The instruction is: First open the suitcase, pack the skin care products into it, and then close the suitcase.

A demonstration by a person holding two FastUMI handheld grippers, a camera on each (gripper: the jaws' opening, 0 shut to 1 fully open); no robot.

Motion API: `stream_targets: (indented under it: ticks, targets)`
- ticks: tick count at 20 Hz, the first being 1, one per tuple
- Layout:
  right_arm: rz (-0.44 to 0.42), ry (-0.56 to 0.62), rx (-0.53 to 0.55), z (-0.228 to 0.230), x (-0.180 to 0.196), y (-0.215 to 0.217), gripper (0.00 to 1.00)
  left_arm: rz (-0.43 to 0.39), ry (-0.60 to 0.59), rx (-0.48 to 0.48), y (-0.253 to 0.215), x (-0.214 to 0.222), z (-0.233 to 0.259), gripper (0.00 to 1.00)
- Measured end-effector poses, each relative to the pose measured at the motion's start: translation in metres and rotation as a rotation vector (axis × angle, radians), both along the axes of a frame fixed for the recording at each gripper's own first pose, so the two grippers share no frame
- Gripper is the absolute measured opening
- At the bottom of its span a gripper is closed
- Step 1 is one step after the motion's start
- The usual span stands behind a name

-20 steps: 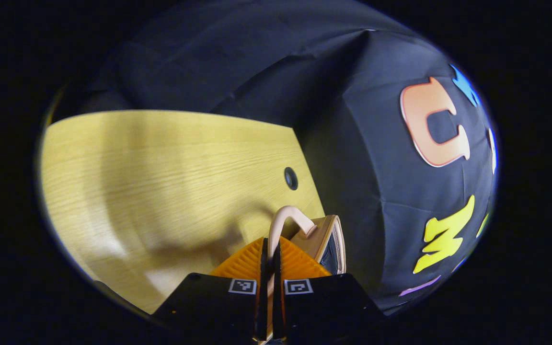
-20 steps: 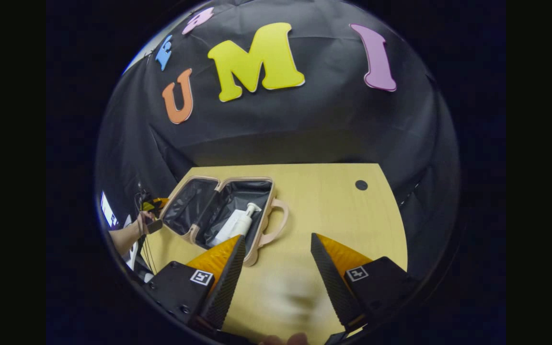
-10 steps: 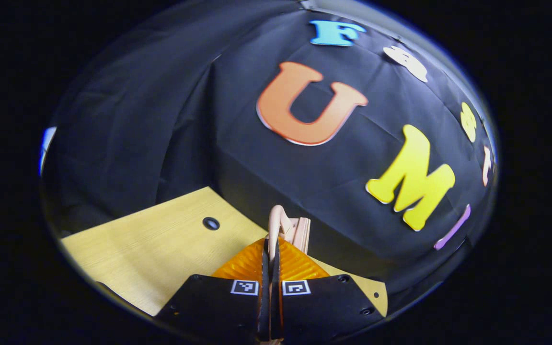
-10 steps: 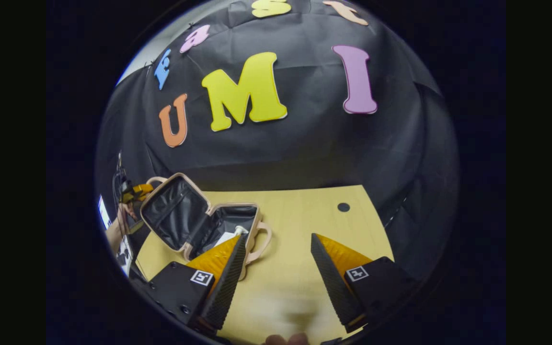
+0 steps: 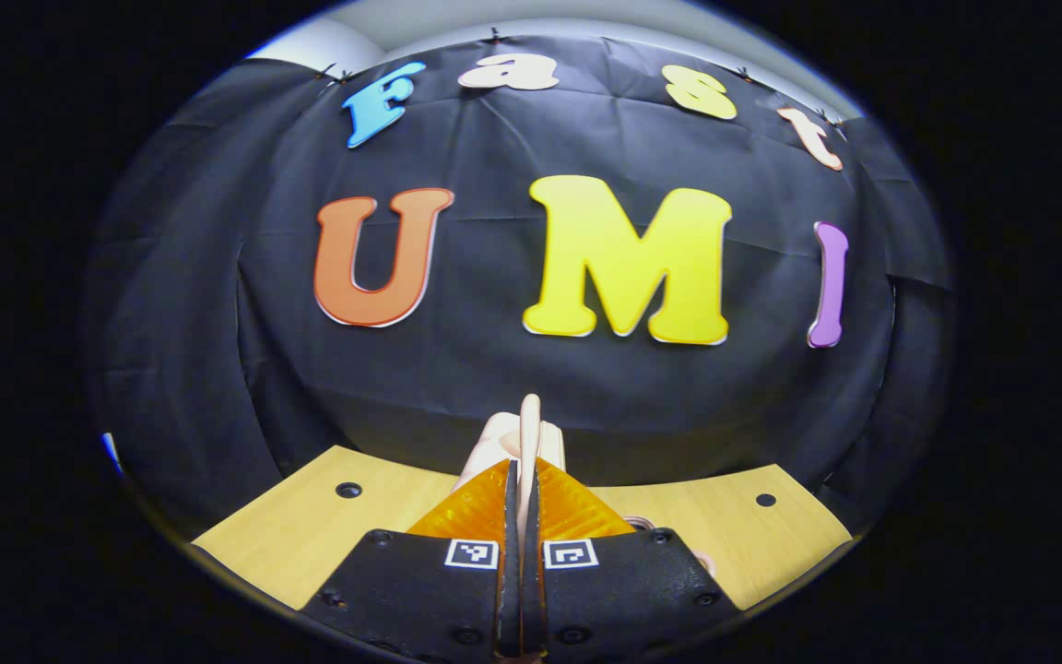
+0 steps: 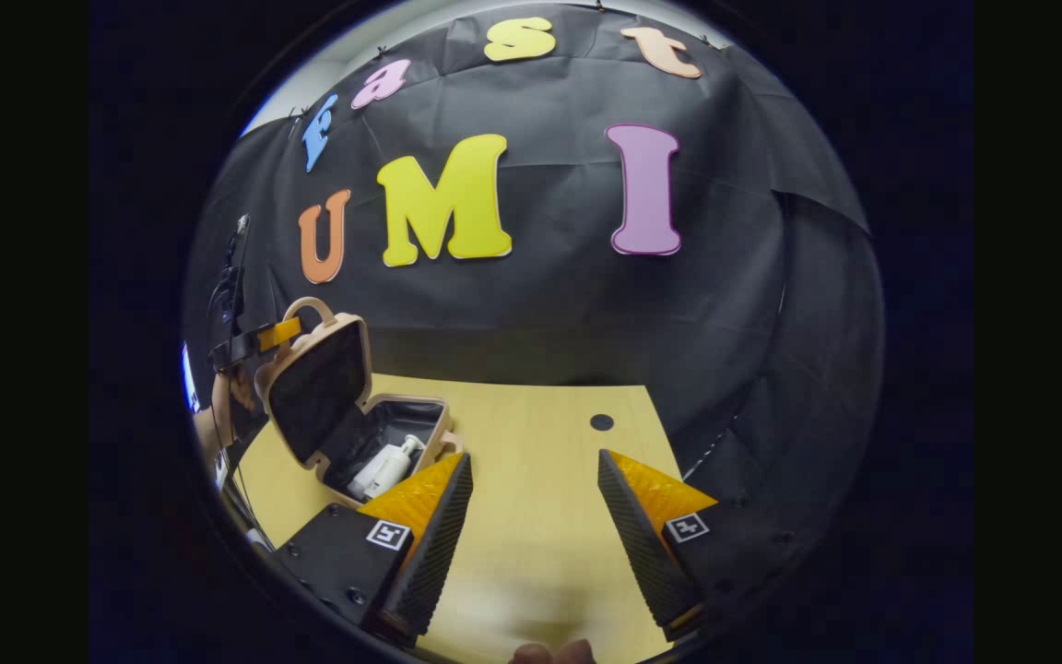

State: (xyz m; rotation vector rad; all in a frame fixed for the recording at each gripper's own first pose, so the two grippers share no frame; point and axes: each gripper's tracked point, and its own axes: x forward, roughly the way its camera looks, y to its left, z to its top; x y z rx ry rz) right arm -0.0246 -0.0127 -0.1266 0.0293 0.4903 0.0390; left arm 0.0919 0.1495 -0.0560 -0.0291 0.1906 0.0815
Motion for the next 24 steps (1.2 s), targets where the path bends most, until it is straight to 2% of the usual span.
stream_targets:
  ticks: [1,2,3,9,13,17,19,20,22,23,24]
  targets:
    - [-0.010,-0.003,-0.006,-0.007,-0.009,-0.004,0.77,-0.025,0.003,0.019,-0.021,0.003,-0.006,0.04]
    - [-0.021,-0.005,-0.016,0.002,-0.006,-0.013,0.77,-0.042,0.002,0.022,-0.041,0.005,-0.013,0.05]
    - [-0.030,-0.008,-0.021,0.003,-0.010,-0.022,0.82,-0.063,0.005,0.024,-0.065,0.008,-0.023,0.05]
    - [-0.083,0.032,-0.037,-0.009,-0.032,-0.064,0.81,-0.161,0.114,0.087,-0.161,0.009,-0.107,0.06]
    - [-0.111,0.059,-0.058,-0.011,-0.041,-0.090,0.82,-0.186,0.204,0.147,-0.191,0.014,-0.157,0.06]
    - [-0.120,0.066,-0.067,-0.010,-0.042,-0.101,0.82,-0.180,0.279,0.218,-0.200,0.013,-0.193,0.06]
    - [-0.103,0.060,-0.079,-0.007,-0.041,-0.098,0.82,-0.172,0.268,0.299,-0.201,0.015,-0.194,0.08]
    - [-0.094,0.057,-0.091,-0.007,-0.040,-0.097,0.77,-0.172,0.275,0.315,-0.203,0.014,-0.197,0.09]
    - [-0.072,0.051,-0.103,-0.005,-0.037,-0.090,0.77,-0.197,0.300,0.329,-0.211,0.011,-0.205,0.13]
    - [-0.063,0.048,-0.101,-0.004,-0.035,-0.086,0.77,-0.218,0.302,0.326,-0.216,0.011,-0.206,0.23]
    - [-0.055,0.044,-0.098,-0.003,-0.034,-0.083,0.81,-0.249,0.306,0.294,-0.225,0.008,-0.208,0.23]
